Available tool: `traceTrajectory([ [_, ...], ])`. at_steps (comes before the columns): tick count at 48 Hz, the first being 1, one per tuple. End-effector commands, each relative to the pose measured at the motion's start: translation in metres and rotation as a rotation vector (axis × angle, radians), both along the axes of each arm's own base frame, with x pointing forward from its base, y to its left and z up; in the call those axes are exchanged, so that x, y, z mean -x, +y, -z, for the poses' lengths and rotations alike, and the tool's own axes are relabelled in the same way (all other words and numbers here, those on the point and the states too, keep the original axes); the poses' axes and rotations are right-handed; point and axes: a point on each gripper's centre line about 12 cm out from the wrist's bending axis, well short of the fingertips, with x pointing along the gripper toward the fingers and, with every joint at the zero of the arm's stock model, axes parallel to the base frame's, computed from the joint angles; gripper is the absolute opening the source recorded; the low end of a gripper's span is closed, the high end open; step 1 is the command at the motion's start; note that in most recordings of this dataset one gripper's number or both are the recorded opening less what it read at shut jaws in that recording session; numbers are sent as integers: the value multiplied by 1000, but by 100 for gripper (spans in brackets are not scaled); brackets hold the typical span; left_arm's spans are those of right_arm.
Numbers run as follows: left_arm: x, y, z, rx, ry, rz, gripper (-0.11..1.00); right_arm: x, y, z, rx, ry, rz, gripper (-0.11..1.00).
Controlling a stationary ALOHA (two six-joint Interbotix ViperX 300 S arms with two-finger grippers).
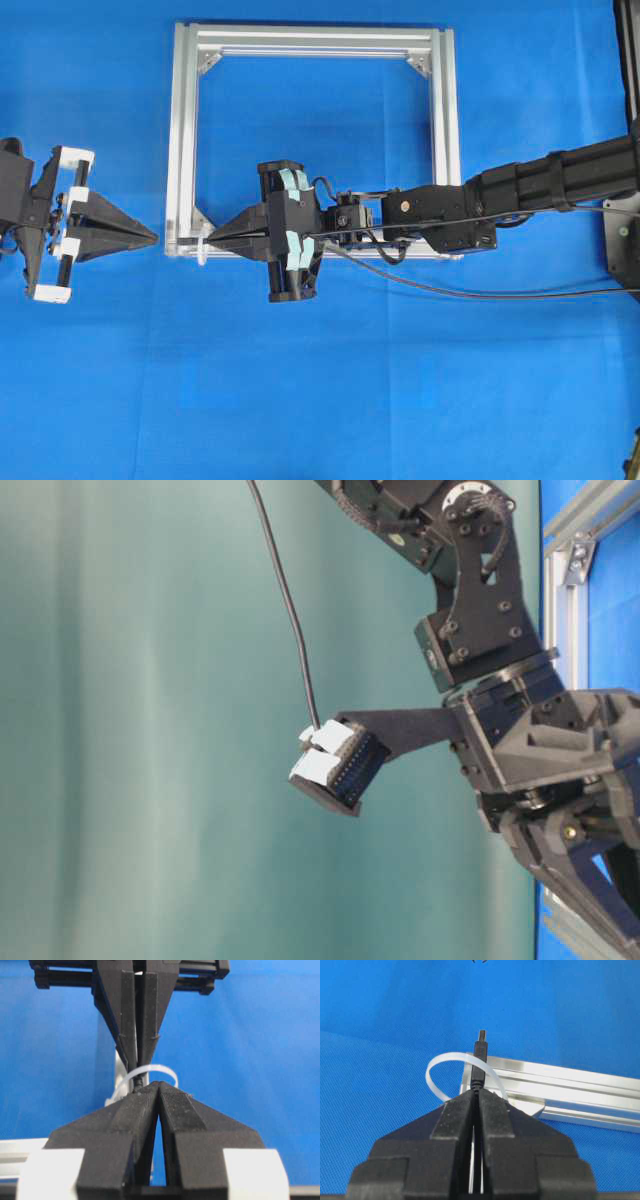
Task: Insert the wire through the string loop located on the left side.
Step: 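Swing the left gripper around to face the plug tip, opened, then move the left gripper onto the plug tip and close on it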
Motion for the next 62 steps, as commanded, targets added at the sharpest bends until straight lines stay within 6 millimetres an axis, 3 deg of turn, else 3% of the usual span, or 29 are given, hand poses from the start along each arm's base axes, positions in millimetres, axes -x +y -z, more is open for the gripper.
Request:
traceTrajectory([
  [1,-4,-1,-5,0,-12,5,0,-5,-1,-16,-3,-43,3,1],
  [7,-5,-1,-5,3,-12,3,1,-5,-2,-15,-3,-41,5,1],
  [10,-6,1,-6,16,-14,-10,8,-5,-2,-16,-3,-43,5,1],
  [21,-8,3,-8,26,-21,-24,72,-5,-2,-15,-3,-40,5,1],
  [26,-9,3,-9,27,-24,-25,90,-5,-2,-16,-3,-41,5,1],
  [35,-10,6,-5,23,2,-36,86,-5,-2,-17,-3,-46,5,1],
  [41,-13,10,8,18,64,-57,86,-5,-2,-17,-3,-46,5,1],
  [56,-37,9,39,1,192,-63,86,-5,-1,-16,-3,-41,3,1],
  [62,-38,9,40,-1,193,-62,86,-5,-2,-16,-3,-41,5,1],
])
